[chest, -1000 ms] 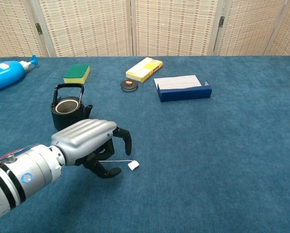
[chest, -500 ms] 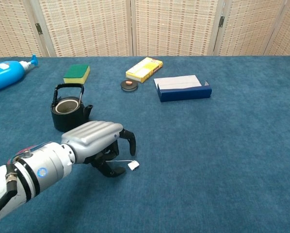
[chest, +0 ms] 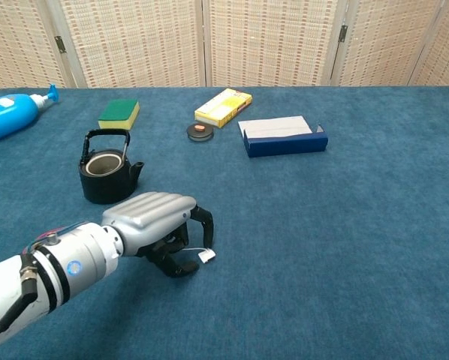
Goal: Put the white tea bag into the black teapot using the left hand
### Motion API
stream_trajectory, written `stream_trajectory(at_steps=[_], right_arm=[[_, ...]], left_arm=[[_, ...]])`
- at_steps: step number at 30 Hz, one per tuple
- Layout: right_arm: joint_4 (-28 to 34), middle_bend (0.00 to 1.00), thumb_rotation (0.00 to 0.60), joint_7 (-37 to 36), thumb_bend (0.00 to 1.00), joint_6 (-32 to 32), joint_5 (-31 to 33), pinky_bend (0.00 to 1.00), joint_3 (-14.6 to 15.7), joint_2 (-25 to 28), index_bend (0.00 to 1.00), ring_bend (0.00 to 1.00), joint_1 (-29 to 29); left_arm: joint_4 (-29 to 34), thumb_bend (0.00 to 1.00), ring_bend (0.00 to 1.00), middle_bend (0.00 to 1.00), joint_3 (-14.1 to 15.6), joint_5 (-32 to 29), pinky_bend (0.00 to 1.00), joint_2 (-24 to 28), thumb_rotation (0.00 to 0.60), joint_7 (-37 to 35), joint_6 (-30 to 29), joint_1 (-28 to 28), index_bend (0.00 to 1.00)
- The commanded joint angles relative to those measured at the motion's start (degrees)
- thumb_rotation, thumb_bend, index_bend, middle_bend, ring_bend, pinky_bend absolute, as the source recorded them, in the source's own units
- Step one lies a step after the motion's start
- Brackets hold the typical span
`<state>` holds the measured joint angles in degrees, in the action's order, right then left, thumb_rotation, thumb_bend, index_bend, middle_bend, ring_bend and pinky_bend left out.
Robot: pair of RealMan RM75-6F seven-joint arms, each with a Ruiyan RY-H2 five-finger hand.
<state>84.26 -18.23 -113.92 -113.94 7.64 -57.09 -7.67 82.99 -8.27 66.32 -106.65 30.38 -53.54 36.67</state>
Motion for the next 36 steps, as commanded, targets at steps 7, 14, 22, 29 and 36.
stream_trajectory(at_steps=[7, 14, 22, 29, 36], right_arm=[[0.1, 0.0, 0.6, 0.0, 0.31, 0.11, 0.16, 0.0, -0.06, 0.05, 0.0, 0.0, -0.04], [0.21, 0.0, 0.6, 0.11, 0.31, 0.25, 0.33, 0.0, -0.16, 0.04, 0.0, 0.0, -0.07], [0.36, 0.0, 0.6, 0.22, 0.31, 0.42, 0.38, 0.0, -0.24, 0.06, 0.0, 0.0, -0.04], [0.55, 0.0, 0.6, 0.42, 0.31, 0.57, 0.5, 0.0, -0.33, 0.02, 0.0, 0.0, -0.04], [0.84, 0.0, 0.6, 1.18, 0.31, 1.06, 0.07, 0.0, -0.21, -0.05, 0.0, 0.0, 0.03]], left_arm=[[-1.17, 0.42, 1.0, 1.0, 0.46, -0.07, 1.0, -0.4, 0.6, -0.85, -0.39, 0.89, 0.52], [-2.31, 0.42, 1.0, 1.0, 1.28, 0.68, 1.0, -0.83, 0.6, -2.58, -0.76, 1.12, 0.58], [-2.73, 0.44, 1.0, 1.0, 1.91, 2.36, 1.0, -0.79, 0.6, -4.05, -2.03, 1.1, 0.66], [-2.67, 0.51, 1.0, 1.0, 2.4, 3.18, 1.0, -0.17, 0.6, -5.08, -3.06, 0.7, 0.69], [-1.62, 0.58, 1.0, 1.0, 2.72, 4.44, 1.0, 0.95, 0.6, -4.78, -5.01, 0.17, 0.7]])
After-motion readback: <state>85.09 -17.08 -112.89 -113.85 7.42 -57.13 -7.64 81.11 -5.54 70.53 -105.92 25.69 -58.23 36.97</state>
